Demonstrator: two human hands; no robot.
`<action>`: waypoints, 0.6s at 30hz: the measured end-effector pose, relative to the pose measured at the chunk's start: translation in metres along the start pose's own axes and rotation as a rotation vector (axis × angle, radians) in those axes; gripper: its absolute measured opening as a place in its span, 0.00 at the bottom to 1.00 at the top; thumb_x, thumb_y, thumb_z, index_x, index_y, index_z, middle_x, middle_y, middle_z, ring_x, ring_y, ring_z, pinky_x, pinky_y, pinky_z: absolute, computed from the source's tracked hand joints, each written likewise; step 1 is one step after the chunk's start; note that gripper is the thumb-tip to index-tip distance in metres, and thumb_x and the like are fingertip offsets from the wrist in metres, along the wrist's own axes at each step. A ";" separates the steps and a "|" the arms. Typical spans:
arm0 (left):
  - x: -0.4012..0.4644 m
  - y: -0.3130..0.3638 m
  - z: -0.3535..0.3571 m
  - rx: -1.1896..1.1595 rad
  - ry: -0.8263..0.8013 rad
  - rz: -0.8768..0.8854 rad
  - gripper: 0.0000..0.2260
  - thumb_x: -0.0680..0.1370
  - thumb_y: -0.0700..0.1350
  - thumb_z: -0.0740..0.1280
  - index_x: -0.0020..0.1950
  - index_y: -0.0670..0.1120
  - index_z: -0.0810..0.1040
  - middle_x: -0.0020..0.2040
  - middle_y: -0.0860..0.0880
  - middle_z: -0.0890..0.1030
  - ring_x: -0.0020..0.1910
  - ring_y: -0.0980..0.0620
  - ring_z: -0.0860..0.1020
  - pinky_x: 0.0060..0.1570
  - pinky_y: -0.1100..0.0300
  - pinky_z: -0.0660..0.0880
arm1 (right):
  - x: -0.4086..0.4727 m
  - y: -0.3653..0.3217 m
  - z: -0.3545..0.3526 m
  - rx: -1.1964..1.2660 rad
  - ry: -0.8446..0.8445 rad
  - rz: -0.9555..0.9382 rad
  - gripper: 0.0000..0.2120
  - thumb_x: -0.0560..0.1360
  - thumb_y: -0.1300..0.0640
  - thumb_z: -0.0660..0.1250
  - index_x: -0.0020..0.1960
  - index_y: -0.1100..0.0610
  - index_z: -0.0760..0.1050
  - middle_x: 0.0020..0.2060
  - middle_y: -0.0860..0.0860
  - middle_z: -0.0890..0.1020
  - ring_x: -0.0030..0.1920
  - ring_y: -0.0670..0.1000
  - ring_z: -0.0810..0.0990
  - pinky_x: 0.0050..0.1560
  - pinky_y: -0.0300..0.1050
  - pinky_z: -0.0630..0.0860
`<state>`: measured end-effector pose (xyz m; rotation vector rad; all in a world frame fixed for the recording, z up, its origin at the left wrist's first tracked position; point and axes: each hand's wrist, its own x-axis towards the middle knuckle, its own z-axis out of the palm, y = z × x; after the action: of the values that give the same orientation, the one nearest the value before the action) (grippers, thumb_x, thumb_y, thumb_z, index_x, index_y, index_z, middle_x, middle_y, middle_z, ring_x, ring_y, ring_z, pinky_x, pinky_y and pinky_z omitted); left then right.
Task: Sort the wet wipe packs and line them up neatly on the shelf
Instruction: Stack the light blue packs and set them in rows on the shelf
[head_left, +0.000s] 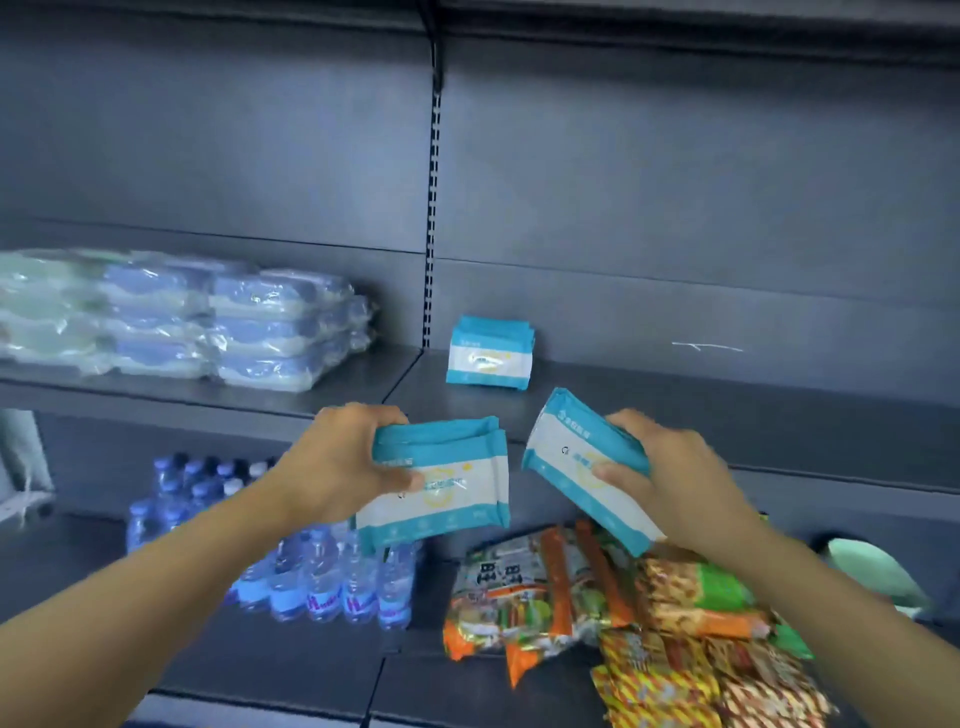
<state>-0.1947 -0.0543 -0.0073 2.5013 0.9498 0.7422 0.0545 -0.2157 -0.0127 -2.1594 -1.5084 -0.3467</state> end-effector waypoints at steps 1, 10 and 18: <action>0.009 0.004 -0.006 0.004 0.023 0.004 0.09 0.67 0.47 0.77 0.41 0.50 0.78 0.35 0.51 0.80 0.32 0.54 0.75 0.29 0.67 0.67 | 0.012 0.002 -0.007 0.013 0.010 0.003 0.17 0.74 0.47 0.68 0.61 0.45 0.70 0.54 0.46 0.81 0.47 0.50 0.78 0.45 0.46 0.73; 0.064 0.004 -0.033 0.031 0.122 -0.050 0.11 0.69 0.45 0.76 0.46 0.50 0.76 0.39 0.53 0.79 0.36 0.57 0.75 0.33 0.69 0.68 | 0.127 0.016 0.000 0.049 -0.053 -0.003 0.15 0.70 0.47 0.72 0.53 0.49 0.74 0.51 0.49 0.81 0.48 0.52 0.78 0.48 0.51 0.77; 0.115 -0.041 -0.038 0.009 0.114 -0.064 0.11 0.69 0.42 0.76 0.43 0.52 0.74 0.41 0.51 0.79 0.37 0.54 0.76 0.35 0.65 0.69 | 0.202 0.002 0.056 0.052 -0.149 -0.028 0.24 0.70 0.49 0.74 0.63 0.50 0.73 0.60 0.48 0.77 0.57 0.51 0.76 0.55 0.50 0.75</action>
<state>-0.1647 0.0596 0.0419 2.4460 1.0689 0.8703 0.1259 -0.0240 0.0329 -2.1666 -1.6110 -0.1569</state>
